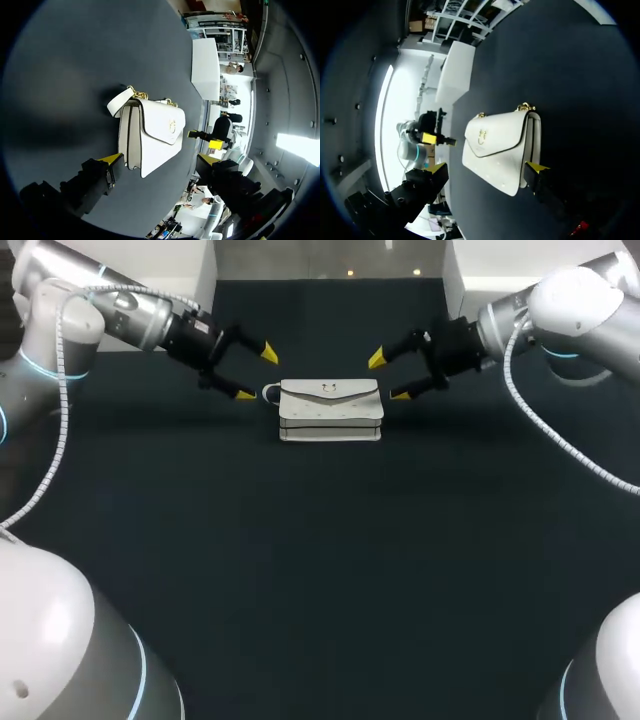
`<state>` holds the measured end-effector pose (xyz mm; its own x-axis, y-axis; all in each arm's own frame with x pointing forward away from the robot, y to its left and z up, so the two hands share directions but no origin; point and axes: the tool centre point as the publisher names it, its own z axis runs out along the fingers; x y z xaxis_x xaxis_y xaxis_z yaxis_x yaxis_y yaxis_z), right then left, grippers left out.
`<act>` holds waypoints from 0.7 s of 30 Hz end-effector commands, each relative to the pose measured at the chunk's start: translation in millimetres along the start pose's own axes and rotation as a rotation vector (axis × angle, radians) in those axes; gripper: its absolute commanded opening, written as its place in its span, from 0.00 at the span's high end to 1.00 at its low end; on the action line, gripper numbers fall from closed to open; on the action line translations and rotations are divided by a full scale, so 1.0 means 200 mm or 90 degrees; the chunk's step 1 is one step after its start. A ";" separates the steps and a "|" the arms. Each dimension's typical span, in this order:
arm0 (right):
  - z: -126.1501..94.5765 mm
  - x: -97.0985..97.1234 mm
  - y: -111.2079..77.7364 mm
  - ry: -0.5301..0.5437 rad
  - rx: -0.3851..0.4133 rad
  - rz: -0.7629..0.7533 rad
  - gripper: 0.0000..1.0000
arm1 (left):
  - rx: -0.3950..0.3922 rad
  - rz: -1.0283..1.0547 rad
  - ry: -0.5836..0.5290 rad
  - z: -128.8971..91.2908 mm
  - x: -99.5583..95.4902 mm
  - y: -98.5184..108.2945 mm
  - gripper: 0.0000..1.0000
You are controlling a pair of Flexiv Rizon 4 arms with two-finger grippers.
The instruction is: Pick up the bag, open it, inspect its contents, close it, and place it on the opposite side
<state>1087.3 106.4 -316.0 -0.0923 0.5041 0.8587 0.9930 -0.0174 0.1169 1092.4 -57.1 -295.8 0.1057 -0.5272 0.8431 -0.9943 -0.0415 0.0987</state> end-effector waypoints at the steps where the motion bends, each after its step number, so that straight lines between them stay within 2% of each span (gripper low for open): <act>1: 0.02 -0.02 0.02 0.014 0.124 -0.008 0.00 | -0.010 0.013 -0.005 0.03 -0.01 -0.01 0.00; 2: 0.02 -0.02 0.01 0.006 0.144 -0.008 0.00 | -0.009 0.020 -0.010 0.02 -0.01 0.00 0.00; 14: 0.03 -0.02 0.01 0.003 0.141 -0.007 0.00 | -0.012 0.017 -0.010 0.04 -0.01 -0.01 0.00; 21: 0.02 -0.15 0.07 0.020 0.087 0.044 0.00 | -0.023 -0.006 0.024 0.08 -0.04 -0.04 0.00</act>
<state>1097.5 100.0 -333.3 -0.0287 0.4999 0.8656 0.9989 0.0473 0.0058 1091.4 -65.7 -302.2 0.1148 -0.5122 0.8512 -0.9928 -0.0285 0.1167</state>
